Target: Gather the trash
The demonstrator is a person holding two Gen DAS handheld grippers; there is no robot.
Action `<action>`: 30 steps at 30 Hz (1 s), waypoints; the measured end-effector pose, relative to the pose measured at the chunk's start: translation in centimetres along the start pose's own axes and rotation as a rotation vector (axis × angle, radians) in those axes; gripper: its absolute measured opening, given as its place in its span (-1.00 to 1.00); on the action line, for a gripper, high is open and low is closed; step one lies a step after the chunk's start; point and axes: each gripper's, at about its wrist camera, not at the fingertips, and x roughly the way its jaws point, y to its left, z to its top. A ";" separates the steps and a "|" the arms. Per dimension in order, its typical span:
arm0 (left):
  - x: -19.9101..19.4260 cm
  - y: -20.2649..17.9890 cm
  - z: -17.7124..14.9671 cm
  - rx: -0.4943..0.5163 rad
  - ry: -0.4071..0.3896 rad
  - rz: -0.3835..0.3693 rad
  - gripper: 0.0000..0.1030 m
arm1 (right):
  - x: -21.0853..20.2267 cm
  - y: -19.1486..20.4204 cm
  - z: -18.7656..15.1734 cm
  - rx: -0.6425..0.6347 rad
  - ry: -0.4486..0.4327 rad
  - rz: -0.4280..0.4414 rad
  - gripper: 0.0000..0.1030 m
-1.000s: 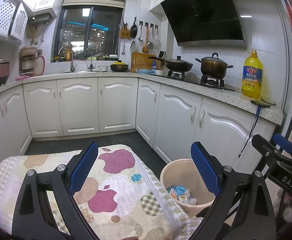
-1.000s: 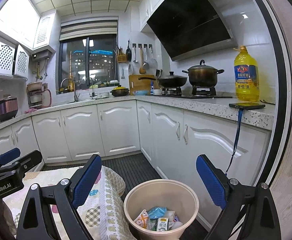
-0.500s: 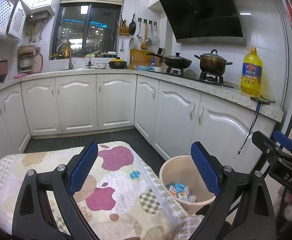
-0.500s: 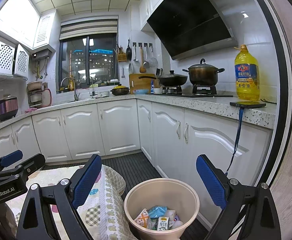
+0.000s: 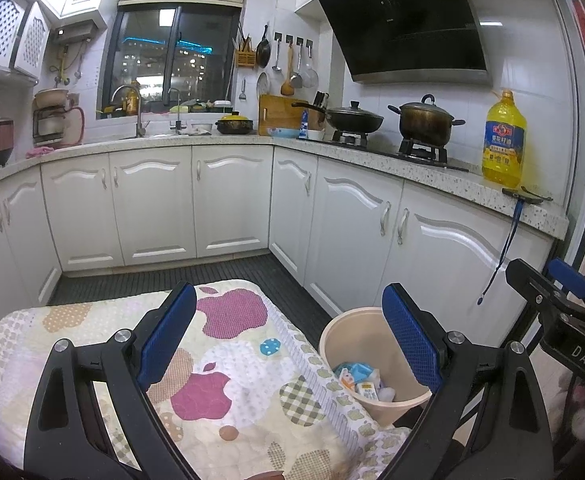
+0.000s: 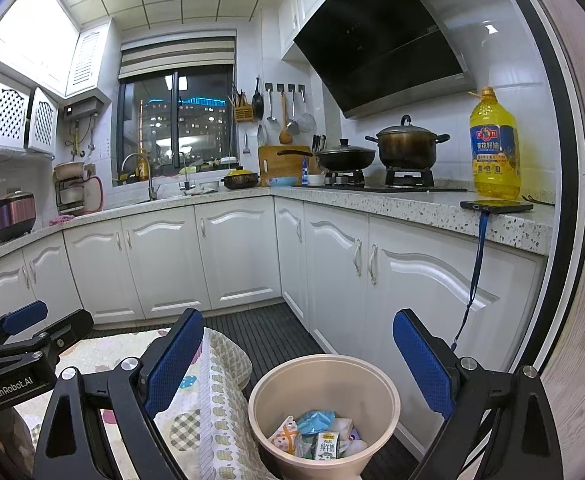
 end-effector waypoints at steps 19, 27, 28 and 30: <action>0.3 0.8 0.0 0.008 0.013 -0.001 0.82 | 0.8 -0.2 -0.2 -0.003 0.008 0.010 0.84; 0.4 0.7 0.0 0.031 0.016 0.000 0.83 | 1.1 -0.6 -0.5 0.004 0.018 0.012 0.84; 0.5 0.6 0.0 0.034 0.016 0.000 0.83 | 1.1 -0.7 -0.5 0.003 0.019 0.012 0.84; 0.6 0.6 0.0 0.039 0.021 -0.002 0.83 | 1.1 -0.7 -0.5 0.004 0.019 0.013 0.84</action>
